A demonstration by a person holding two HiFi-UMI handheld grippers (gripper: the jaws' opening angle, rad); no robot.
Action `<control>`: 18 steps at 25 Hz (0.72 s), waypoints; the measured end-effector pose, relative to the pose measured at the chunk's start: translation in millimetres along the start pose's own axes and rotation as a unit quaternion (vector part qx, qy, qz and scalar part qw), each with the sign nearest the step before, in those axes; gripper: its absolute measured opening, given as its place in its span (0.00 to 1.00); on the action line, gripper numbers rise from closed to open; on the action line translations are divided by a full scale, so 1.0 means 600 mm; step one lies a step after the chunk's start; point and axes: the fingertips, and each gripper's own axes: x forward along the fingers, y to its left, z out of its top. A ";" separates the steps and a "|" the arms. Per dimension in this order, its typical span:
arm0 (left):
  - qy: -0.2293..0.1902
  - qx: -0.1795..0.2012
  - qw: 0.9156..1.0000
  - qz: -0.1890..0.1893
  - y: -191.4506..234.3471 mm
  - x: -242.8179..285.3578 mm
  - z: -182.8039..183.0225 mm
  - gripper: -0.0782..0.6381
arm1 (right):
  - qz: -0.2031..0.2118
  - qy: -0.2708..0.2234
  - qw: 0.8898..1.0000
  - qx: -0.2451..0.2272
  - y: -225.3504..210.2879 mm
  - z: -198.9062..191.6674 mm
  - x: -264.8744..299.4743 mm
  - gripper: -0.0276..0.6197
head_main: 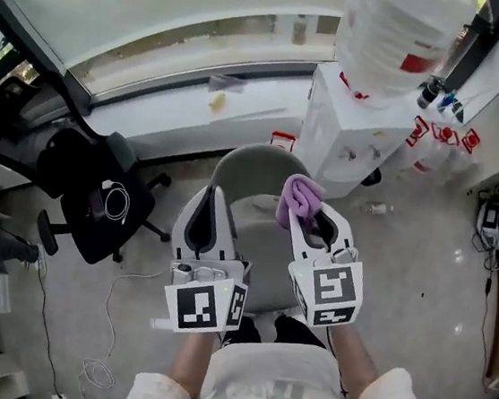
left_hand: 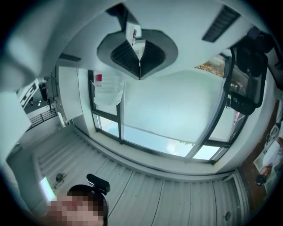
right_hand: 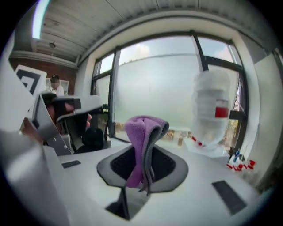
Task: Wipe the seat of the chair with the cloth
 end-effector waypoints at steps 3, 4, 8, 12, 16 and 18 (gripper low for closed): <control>-0.016 0.021 0.999 -0.019 -0.030 -0.006 0.067 0.13 | -0.004 -0.096 0.995 -0.015 0.021 0.113 -0.068 0.18; -0.029 0.027 0.999 -0.024 -0.040 -0.006 0.092 0.13 | -0.006 -0.120 0.993 -0.022 0.024 0.140 -0.086 0.18; -0.083 0.055 0.994 -0.047 -0.073 -0.017 0.173 0.13 | -0.013 -0.179 0.984 -0.023 0.023 0.202 -0.128 0.18; -0.092 0.071 0.992 -0.056 -0.087 -0.030 0.192 0.13 | -0.019 -0.198 0.980 -0.028 0.018 0.222 -0.148 0.18; -0.099 0.087 0.990 -0.053 -0.091 -0.044 0.205 0.13 | -0.022 -0.193 0.981 -0.015 0.009 0.214 -0.150 0.18; -0.103 0.086 0.990 -0.050 -0.087 -0.051 0.210 0.13 | -0.021 -0.194 0.981 -0.015 0.009 0.216 -0.149 0.18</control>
